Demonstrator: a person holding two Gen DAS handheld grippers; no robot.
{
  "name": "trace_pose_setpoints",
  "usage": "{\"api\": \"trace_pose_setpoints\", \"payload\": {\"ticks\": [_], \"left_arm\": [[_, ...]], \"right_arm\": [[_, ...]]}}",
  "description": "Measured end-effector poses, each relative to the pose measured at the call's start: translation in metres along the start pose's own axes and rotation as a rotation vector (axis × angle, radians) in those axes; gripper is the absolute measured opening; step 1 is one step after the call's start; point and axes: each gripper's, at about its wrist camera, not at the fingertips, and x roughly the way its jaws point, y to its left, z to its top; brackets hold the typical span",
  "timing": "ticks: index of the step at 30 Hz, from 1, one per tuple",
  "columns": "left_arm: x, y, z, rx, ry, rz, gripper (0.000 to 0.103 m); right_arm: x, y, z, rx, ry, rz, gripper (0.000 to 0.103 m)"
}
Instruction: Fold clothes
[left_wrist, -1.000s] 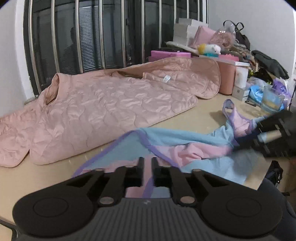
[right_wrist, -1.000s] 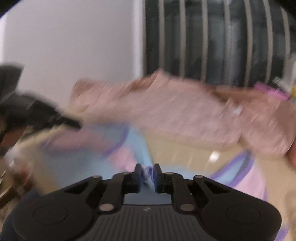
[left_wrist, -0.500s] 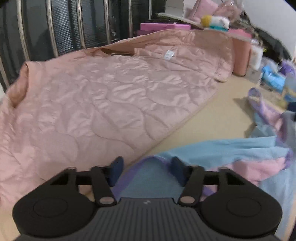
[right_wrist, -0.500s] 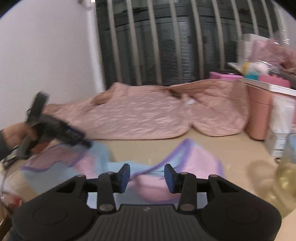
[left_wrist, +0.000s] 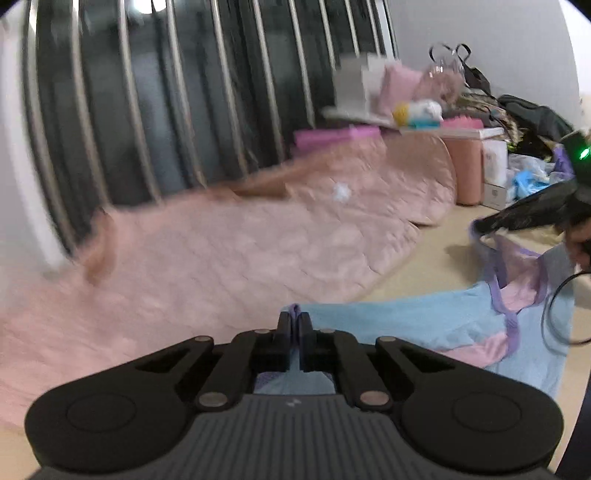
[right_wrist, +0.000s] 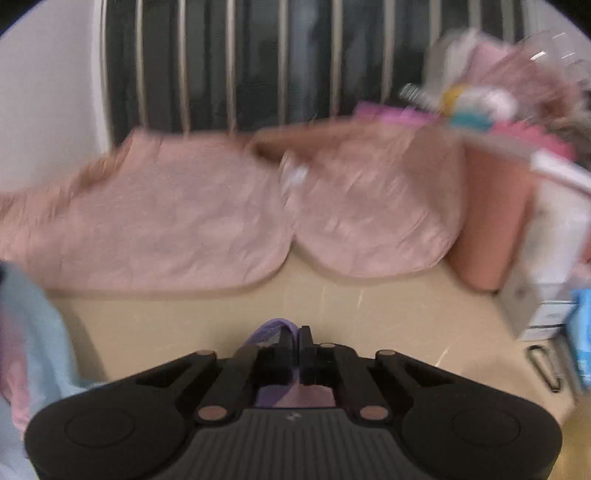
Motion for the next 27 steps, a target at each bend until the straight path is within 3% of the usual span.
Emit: {"api": "trace_pose_setpoints", "payload": {"ticks": [2, 6, 9, 12, 13, 14, 15, 17, 18, 20, 23, 24, 27], "left_arm": [[-0.032, -0.012, -0.007, 0.027, -0.031, 0.078, 0.003], [-0.083, -0.04, -0.036, -0.009, -0.06, 0.099, 0.005], [-0.096, -0.057, -0.063, -0.02, -0.024, 0.091, 0.006], [-0.091, -0.058, -0.079, -0.068, 0.065, 0.088, 0.01], [-0.092, -0.056, -0.081, -0.087, 0.081, 0.089, 0.012], [-0.095, -0.051, -0.079, -0.12, 0.082, 0.077, 0.021], [-0.098, -0.047, -0.078, -0.154, 0.083, 0.064, 0.038], [-0.105, -0.032, -0.07, -0.241, 0.06, 0.01, 0.054], [-0.104, -0.022, -0.067, -0.265, 0.064, 0.013, 0.055], [-0.102, -0.003, -0.062, -0.313, 0.073, 0.021, 0.055], [-0.072, 0.035, -0.062, -0.458, 0.203, 0.059, 0.054], [-0.062, 0.047, -0.062, -0.514, 0.248, 0.071, 0.052], [-0.045, 0.072, -0.067, -0.652, 0.269, 0.05, 0.048]], "right_arm": [[-0.033, -0.005, -0.01, 0.049, -0.129, 0.008, 0.002], [-0.091, -0.011, -0.044, 0.11, -0.292, -0.006, 0.002], [-0.111, -0.021, -0.082, 0.177, -0.285, -0.002, 0.002], [-0.116, -0.03, -0.115, 0.207, -0.226, -0.063, 0.006], [-0.117, -0.033, -0.121, 0.224, -0.203, -0.071, 0.01], [-0.118, -0.035, -0.126, 0.241, -0.18, -0.078, 0.012], [-0.121, -0.033, -0.127, 0.235, -0.189, -0.072, 0.016], [-0.133, -0.024, -0.123, 0.186, -0.247, -0.074, 0.026], [-0.139, -0.02, -0.12, 0.172, -0.277, -0.064, 0.033], [-0.149, -0.012, -0.111, 0.148, -0.316, -0.024, 0.034], [-0.144, 0.001, -0.092, 0.101, -0.303, 0.047, 0.034], [-0.14, 0.006, -0.087, 0.08, -0.297, 0.051, 0.034], [-0.13, 0.011, -0.073, 0.056, -0.286, 0.023, 0.035]]}}
